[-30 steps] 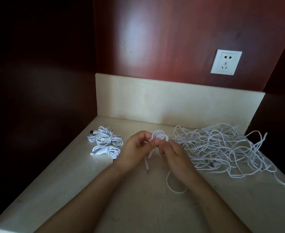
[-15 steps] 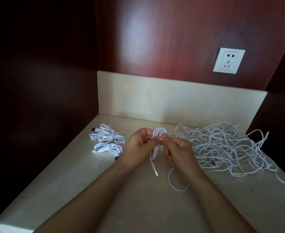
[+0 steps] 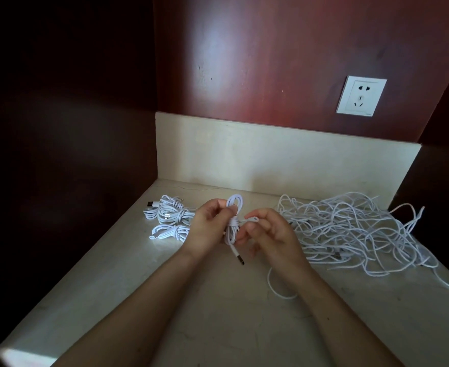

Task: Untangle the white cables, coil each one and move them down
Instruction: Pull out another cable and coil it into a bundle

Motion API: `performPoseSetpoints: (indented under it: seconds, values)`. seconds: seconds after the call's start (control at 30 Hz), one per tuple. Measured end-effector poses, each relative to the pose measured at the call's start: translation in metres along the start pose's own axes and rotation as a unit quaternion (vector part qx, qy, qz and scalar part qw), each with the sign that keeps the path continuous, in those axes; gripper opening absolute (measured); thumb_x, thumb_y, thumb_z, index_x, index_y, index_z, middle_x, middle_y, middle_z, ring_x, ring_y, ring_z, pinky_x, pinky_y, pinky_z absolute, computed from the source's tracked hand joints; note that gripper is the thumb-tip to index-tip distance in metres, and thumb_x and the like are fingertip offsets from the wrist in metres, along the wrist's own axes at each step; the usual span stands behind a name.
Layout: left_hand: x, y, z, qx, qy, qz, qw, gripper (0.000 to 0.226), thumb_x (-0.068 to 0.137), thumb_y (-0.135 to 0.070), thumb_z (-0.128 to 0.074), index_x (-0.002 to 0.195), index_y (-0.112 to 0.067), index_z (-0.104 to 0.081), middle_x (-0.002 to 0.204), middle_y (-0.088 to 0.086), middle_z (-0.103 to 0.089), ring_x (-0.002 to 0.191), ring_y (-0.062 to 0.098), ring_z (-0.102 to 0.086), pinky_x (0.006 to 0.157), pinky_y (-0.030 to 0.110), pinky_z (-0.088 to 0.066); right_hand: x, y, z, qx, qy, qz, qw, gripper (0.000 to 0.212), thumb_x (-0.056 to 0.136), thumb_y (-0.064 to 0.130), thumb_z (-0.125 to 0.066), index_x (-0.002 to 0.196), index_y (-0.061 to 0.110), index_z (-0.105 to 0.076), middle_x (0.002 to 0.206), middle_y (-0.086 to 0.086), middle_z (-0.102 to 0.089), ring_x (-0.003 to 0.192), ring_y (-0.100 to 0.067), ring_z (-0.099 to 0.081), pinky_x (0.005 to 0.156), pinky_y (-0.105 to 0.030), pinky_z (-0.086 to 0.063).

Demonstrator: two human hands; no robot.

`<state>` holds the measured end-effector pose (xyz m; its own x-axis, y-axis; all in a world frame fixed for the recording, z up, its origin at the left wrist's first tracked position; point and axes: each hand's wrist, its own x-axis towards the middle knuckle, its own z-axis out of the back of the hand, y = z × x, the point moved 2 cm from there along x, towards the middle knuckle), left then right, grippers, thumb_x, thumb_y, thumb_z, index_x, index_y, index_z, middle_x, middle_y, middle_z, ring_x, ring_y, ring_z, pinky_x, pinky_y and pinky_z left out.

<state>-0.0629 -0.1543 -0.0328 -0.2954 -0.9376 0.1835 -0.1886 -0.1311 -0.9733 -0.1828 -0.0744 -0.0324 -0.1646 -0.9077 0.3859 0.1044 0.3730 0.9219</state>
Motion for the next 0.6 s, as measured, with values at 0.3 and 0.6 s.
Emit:
performPoseSetpoints:
  seconds: [0.3,0.6]
  values:
    - [0.0014,0.0048,0.0032,0.052,-0.010,0.018,0.998,0.017,0.092,-0.021,-0.065,0.078,-0.014,-0.059,0.069,0.001,-0.058,0.053,0.005,-0.054,0.052,0.018,-0.042,0.0001,-0.0024,0.0054,-0.141,-0.015,0.090,0.986,0.012,0.084,0.018,-0.069,0.093,0.021,-0.076,0.094,0.007,-0.072,0.085,-0.017,-0.067,0.066,-0.042,-0.056]
    - [-0.0065,0.0018,-0.0029,0.093,0.058,-0.106,0.988,0.019,0.092,-0.007,-0.062,0.085,-0.024,-0.065,0.067,-0.009,-0.066,0.064,0.011,-0.059,0.058,0.022,-0.046,0.0013,0.0012,0.0030,-0.027,-0.087,0.017,0.996,0.021,0.083,-0.004,-0.071,0.089,0.011,-0.057,0.073,-0.002,-0.071,0.067,-0.010,-0.065,0.059,-0.030,-0.049]
